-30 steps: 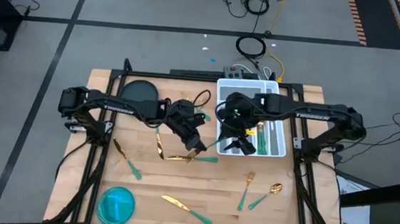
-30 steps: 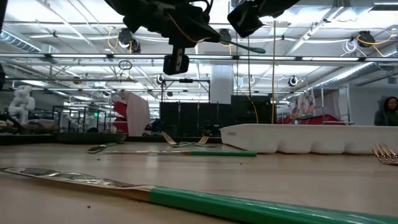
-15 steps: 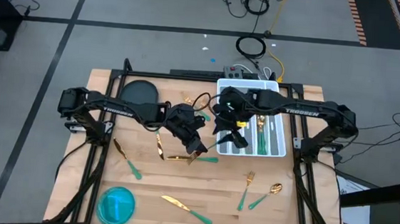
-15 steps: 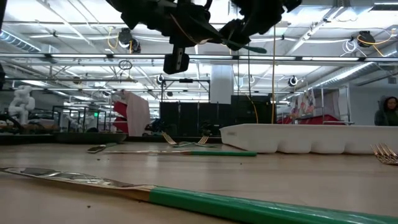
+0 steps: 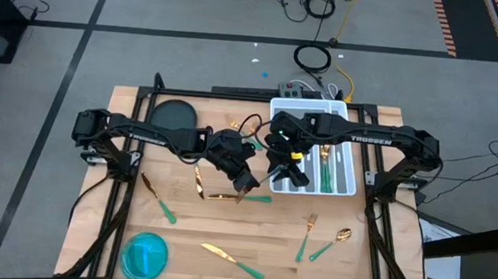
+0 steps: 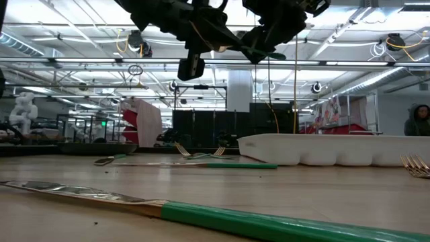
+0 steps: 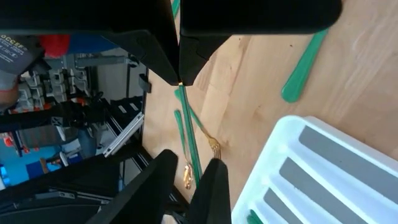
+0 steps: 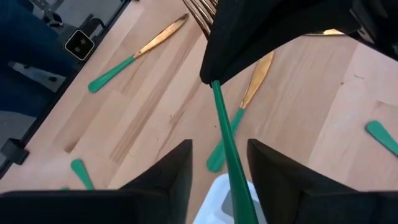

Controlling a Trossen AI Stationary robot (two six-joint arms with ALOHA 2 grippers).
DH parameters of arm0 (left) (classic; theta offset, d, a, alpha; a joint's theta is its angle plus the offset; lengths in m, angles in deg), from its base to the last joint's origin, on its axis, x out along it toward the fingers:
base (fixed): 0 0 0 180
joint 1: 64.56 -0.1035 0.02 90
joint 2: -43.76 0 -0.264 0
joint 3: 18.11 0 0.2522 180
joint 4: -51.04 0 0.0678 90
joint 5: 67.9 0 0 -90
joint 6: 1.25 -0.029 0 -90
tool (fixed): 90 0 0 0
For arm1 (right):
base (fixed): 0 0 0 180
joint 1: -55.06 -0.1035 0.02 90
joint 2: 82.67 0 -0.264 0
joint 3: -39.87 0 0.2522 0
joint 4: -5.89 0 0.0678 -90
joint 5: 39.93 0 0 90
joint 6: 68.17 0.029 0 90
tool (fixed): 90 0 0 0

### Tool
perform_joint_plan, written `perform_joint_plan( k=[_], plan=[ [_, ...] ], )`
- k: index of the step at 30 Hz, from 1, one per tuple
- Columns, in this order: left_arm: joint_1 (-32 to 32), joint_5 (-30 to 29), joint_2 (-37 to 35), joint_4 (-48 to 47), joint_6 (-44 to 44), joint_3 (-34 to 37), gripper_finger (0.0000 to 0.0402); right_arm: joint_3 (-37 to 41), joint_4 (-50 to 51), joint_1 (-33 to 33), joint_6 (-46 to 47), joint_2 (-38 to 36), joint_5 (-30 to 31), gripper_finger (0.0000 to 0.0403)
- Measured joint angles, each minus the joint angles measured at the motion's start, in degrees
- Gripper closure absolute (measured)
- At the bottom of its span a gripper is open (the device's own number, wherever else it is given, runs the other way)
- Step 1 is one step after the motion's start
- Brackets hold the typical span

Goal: Sort silverware
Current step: Put the green fork into the white silverware organizer

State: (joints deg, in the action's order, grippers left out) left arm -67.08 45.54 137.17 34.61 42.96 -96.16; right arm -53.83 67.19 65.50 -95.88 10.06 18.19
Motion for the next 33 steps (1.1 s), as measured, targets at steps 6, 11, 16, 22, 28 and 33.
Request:
perform_joint_plan(
  k=[6, 11, 16, 22, 28, 33],
  plan=[
    [0.04, 0.00, 0.00, 0.27, 0.02, -0.04, 0.0401, 0.00, -0.19, -0.02, -1.83, 0.00, 0.24, 0.0336],
    [0.04, -0.04, 0.00, 0.38, -0.24, -0.04, 0.0401, 0.00, 0.09, -0.02, -3.54, 0.00, 0.20, 0.0394],
    [0.09, -1.13, 0.01, 0.37, -1.26, -0.04, 0.0401, 0.00, 0.42, -0.02, -3.65, 0.00, 0.44, 0.0398],
    [0.03, -2.08, 0.09, 0.30, -6.53, -0.04, 0.0366, 0.00, 1.04, -0.07, -3.18, -0.07, 3.30, 0.0402],
    [-0.17, -2.03, -0.21, 0.75, -10.24, -0.04, 0.0310, 0.00, 1.21, 0.11, -2.14, -0.07, 3.81, 0.0402],
    [-1.58, -2.08, -1.84, 0.26, -11.04, -0.04, 0.0290, 0.00, 1.13, 1.82, 0.03, -0.09, 4.48, 0.0403]
  ],
)
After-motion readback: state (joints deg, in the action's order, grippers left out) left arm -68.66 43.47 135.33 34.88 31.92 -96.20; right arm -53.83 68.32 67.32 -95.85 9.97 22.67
